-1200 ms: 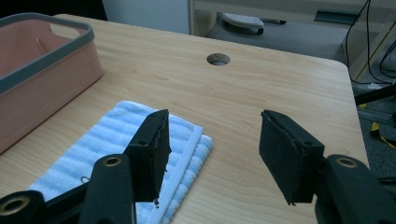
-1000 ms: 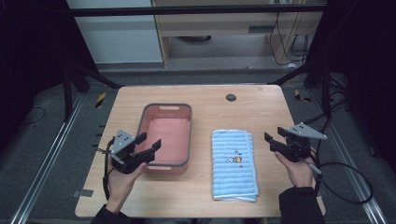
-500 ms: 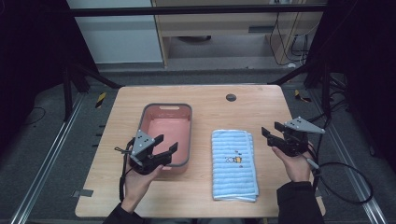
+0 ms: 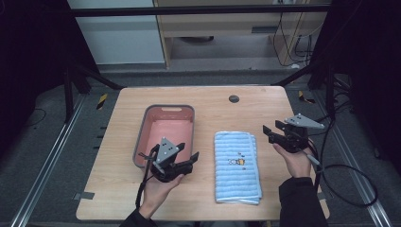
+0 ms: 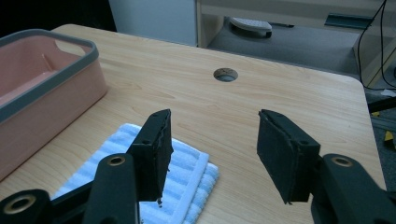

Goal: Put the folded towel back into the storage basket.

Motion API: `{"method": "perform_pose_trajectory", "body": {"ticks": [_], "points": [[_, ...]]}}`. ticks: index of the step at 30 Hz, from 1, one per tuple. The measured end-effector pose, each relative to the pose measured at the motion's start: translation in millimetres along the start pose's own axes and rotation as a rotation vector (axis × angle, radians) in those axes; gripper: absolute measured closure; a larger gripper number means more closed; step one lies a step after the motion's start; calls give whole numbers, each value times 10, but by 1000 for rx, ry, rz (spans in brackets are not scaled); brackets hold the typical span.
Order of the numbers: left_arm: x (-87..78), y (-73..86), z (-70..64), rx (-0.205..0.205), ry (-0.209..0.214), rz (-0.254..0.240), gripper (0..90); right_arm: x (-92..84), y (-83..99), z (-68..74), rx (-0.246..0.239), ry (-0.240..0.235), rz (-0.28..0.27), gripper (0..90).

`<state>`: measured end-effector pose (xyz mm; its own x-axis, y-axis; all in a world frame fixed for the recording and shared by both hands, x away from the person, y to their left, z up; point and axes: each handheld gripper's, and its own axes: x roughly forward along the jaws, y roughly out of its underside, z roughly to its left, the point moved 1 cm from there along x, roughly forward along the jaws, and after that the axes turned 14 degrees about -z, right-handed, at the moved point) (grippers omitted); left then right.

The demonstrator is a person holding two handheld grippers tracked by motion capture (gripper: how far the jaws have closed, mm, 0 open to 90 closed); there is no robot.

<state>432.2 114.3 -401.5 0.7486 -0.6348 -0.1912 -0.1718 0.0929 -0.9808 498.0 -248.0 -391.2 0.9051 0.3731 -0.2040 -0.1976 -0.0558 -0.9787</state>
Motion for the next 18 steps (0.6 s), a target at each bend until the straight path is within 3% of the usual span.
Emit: {"method": "perform_pose_trajectory", "body": {"ticks": [6,18], "points": [[111,76,-157,26,22,23,404,50,19,-5,-19,-11,6,469],[216,194,-302,12,46,50,416,161,86,-25,-25,-13,20,481]]}}
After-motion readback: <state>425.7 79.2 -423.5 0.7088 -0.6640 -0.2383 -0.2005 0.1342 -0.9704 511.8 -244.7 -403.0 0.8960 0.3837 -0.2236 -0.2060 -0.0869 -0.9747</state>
